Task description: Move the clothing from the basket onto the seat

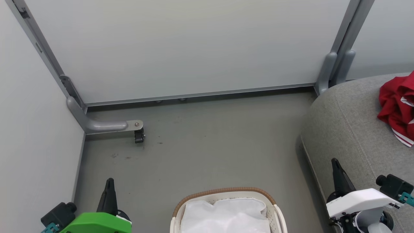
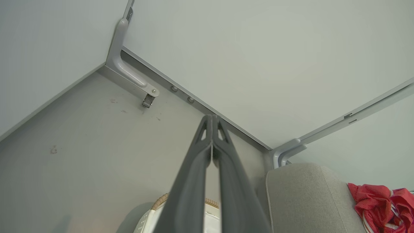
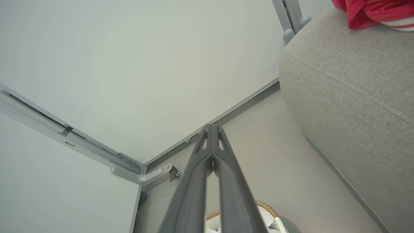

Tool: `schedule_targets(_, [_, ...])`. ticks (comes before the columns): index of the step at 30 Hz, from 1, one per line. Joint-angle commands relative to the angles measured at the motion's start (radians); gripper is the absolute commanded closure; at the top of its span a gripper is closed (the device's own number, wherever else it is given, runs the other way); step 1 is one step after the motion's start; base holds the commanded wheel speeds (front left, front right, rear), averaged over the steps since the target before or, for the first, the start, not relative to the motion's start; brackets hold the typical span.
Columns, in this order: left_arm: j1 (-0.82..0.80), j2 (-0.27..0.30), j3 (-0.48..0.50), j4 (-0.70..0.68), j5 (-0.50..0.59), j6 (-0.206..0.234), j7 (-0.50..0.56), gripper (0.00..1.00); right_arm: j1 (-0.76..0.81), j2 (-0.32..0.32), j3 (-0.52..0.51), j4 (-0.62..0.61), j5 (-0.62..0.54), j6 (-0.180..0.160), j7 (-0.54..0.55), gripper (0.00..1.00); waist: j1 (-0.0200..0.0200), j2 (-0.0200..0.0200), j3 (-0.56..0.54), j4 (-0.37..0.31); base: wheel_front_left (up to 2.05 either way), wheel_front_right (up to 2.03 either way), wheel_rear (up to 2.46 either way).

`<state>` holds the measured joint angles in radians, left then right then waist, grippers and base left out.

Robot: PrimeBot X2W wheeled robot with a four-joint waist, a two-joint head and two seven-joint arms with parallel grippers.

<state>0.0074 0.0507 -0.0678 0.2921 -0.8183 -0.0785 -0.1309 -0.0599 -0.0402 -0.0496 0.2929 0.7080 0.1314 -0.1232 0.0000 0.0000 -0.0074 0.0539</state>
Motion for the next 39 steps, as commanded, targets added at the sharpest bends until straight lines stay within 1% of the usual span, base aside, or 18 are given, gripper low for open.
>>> schedule_targets(1, [-0.033, 0.006, 0.009, -0.017, -0.034, -0.006, 0.009, 1.00, -0.027, -0.007, -0.005, -0.018, 0.037, 0.000, 0.008, 1.00, 0.0000, 0.0000, 0.000, -0.001, 0.00, 0.00, 0.00])
schedule_targets(20, [-0.059, 0.008, 0.055, -0.027, -0.247, -0.020, 0.072, 1.00, -0.035, -0.009, -0.022, -0.028, 0.278, -0.001, 0.072, 1.00, 0.0000, 0.0000, 0.002, -0.012, 0.00, 0.00, 0.00])
schedule_targets(39, [-0.080, 0.008, 0.094, -0.034, -0.423, -0.030, 0.126, 1.00, -0.043, -0.010, -0.036, -0.035, 0.477, -0.001, 0.125, 1.00, 0.0000, 0.0000, 0.004, -0.022, 0.00, 0.00, 0.00])
